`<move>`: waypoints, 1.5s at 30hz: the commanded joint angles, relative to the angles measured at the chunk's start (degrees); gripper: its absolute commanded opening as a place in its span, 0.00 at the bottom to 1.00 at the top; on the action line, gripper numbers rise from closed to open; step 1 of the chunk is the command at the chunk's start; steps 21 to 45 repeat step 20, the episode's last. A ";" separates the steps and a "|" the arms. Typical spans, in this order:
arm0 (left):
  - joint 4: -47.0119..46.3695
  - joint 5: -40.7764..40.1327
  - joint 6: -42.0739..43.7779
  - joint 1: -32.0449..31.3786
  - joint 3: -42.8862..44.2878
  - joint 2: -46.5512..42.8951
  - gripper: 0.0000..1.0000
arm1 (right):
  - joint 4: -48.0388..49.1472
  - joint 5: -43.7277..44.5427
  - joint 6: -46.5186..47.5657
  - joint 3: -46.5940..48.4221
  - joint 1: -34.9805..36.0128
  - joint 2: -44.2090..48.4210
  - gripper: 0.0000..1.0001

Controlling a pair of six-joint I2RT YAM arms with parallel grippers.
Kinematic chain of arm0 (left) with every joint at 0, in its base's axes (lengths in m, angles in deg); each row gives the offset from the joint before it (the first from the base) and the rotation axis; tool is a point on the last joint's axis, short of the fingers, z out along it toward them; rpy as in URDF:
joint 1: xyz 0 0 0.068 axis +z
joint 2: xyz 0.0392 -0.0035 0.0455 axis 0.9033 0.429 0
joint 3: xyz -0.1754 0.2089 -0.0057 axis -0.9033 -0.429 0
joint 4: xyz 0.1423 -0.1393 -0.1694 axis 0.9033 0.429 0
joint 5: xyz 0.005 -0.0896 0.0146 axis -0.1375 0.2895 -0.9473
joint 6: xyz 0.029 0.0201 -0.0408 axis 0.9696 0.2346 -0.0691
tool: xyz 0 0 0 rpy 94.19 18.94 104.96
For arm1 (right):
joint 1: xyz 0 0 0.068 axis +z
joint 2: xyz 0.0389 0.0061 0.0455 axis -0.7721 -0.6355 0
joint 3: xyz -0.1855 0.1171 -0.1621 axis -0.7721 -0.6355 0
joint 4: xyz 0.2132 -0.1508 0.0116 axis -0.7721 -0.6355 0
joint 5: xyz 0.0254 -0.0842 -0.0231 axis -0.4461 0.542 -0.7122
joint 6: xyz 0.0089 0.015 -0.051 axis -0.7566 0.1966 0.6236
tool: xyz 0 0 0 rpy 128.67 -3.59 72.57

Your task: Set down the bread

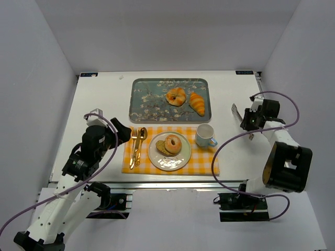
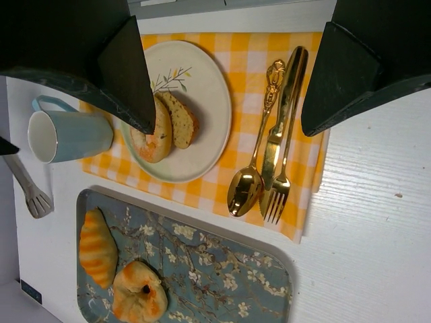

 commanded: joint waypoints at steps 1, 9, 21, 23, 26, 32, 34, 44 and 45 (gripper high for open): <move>-2.46 1.53 0.82 0.10 -0.14 0.81 0.98 | 8.13 2.42 -1.61 -1.15 0.25 -2.80 0.27; -5.10 2.58 0.56 0.10 -1.37 1.87 0.98 | 2.28 -1.78 4.00 -0.37 0.25 -5.63 0.89; -9.92 10.31 1.35 0.10 -2.86 5.29 0.98 | -3.82 -4.16 11.48 6.05 0.25 3.60 0.90; -9.92 10.31 1.35 0.10 -2.86 5.29 0.98 | -3.82 -4.16 11.48 6.05 0.25 3.60 0.90; -9.92 10.31 1.35 0.10 -2.86 5.29 0.98 | -3.82 -4.16 11.48 6.05 0.25 3.60 0.90; -9.92 10.31 1.35 0.10 -2.86 5.29 0.98 | -3.82 -4.16 11.48 6.05 0.25 3.60 0.90; -9.92 10.31 1.35 0.10 -2.86 5.29 0.98 | -3.82 -4.16 11.48 6.05 0.25 3.60 0.90; -9.92 10.31 1.35 0.10 -2.86 5.29 0.98 | -3.82 -4.16 11.48 6.05 0.25 3.60 0.90; -9.92 10.31 1.35 0.10 -2.86 5.29 0.98 | -3.82 -4.16 11.48 6.05 0.25 3.60 0.90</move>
